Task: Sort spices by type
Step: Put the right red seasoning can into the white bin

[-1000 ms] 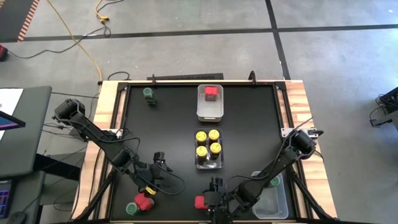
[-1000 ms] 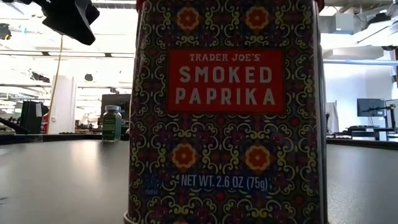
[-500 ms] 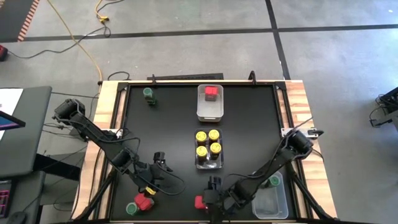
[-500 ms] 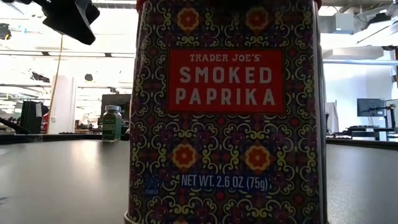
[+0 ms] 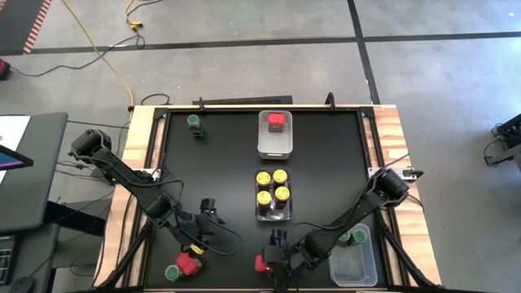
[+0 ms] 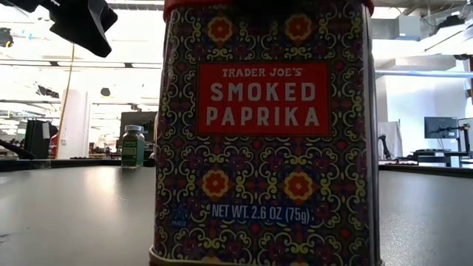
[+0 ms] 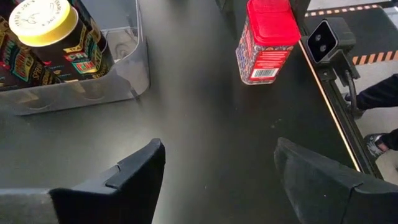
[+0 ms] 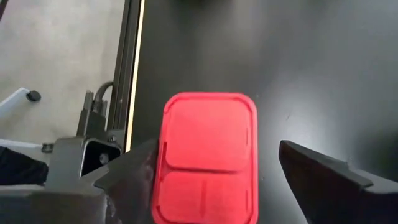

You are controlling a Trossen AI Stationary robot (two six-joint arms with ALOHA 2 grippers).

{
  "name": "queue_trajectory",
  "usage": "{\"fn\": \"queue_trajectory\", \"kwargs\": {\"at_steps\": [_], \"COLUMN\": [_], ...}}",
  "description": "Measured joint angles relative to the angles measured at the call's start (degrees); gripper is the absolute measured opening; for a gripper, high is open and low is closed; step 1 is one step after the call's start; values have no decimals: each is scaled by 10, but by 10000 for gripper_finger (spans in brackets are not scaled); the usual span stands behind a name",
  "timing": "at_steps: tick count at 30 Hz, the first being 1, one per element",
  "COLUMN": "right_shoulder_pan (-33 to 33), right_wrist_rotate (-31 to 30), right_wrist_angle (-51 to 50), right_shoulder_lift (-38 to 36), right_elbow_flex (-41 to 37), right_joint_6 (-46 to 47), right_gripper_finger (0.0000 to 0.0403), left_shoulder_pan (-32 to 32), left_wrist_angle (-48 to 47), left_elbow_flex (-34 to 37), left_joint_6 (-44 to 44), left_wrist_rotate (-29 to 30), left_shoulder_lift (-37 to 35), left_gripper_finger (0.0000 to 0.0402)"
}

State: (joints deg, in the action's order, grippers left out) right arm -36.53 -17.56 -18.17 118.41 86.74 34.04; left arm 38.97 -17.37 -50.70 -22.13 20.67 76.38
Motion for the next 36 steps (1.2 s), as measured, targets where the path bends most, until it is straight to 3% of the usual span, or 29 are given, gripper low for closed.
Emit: {"fn": "queue_trajectory", "kwargs": {"at_steps": [27, 31, 36], "right_shoulder_pan": [3, 3, 3], "right_wrist_rotate": [3, 3, -2], "right_wrist_angle": [-26, -30, -104], "right_shoulder_lift": [0, 0, -16], "right_elbow_flex": [7, 23, 40], "right_joint_6": [0, 0, 0], "right_gripper_finger": [244, 244, 245], "left_shoulder_pan": [0, 0, 0], "left_wrist_angle": [2, 2, 1], "left_elbow_flex": [0, 0, 0], "left_joint_6": [-5, -4, -2], "left_wrist_rotate": [0, 0, 0], "left_shoulder_lift": [0, 0, 0], "left_gripper_finger": [290, 290, 290]}}
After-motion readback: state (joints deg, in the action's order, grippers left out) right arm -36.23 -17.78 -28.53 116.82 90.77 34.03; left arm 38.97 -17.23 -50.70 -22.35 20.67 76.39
